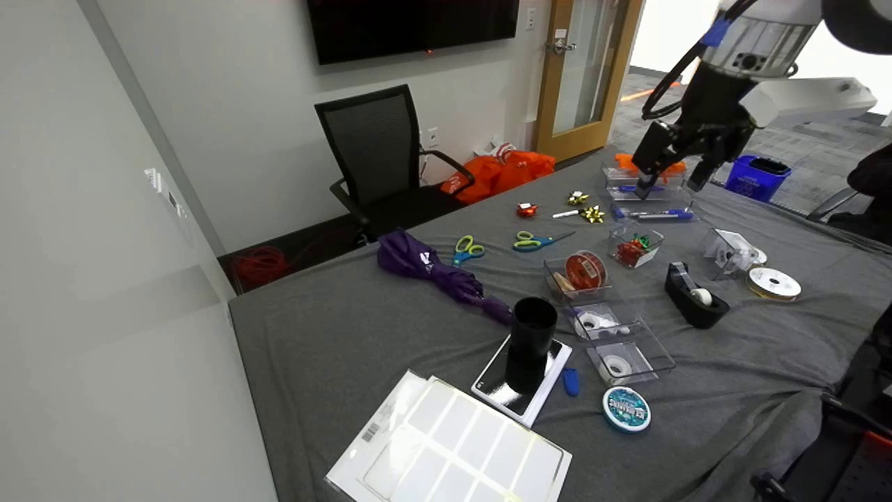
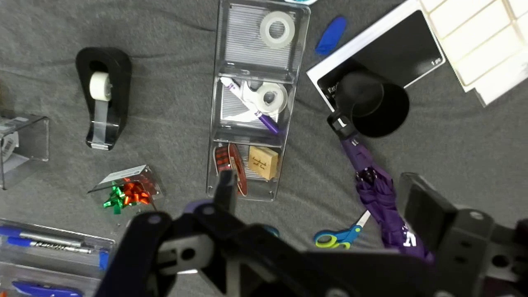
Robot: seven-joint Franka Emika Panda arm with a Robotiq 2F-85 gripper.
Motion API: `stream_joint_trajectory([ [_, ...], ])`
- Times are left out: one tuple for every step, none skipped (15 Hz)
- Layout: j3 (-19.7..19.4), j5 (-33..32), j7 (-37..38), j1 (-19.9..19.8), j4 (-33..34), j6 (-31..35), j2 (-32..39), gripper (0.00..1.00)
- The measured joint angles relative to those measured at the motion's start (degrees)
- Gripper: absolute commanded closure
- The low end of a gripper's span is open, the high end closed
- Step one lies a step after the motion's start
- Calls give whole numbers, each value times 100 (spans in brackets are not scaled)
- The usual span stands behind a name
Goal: Move the clear box to the right
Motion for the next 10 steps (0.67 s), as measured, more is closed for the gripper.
stream_joint_trajectory([
  [-73, 89, -44, 0, 1, 208, 116, 0],
  [-140, 171, -71, -1, 8, 394, 226, 0],
  [-206, 252, -81, -4, 25, 565, 339, 0],
  [-273, 341, -88, -7, 53, 717, 452, 0],
  [-339, 439, -101, -12, 98, 820, 562, 0],
  [-403, 539, -114, -19, 159, 870, 664, 0],
  [-470, 632, -121, -26, 231, 889, 771, 0],
  [-532, 710, -124, -34, 319, 891, 878, 0],
  [-588, 765, -124, -45, 413, 891, 984, 0],
  [-637, 815, -127, -52, 504, 891, 1086, 0],
])
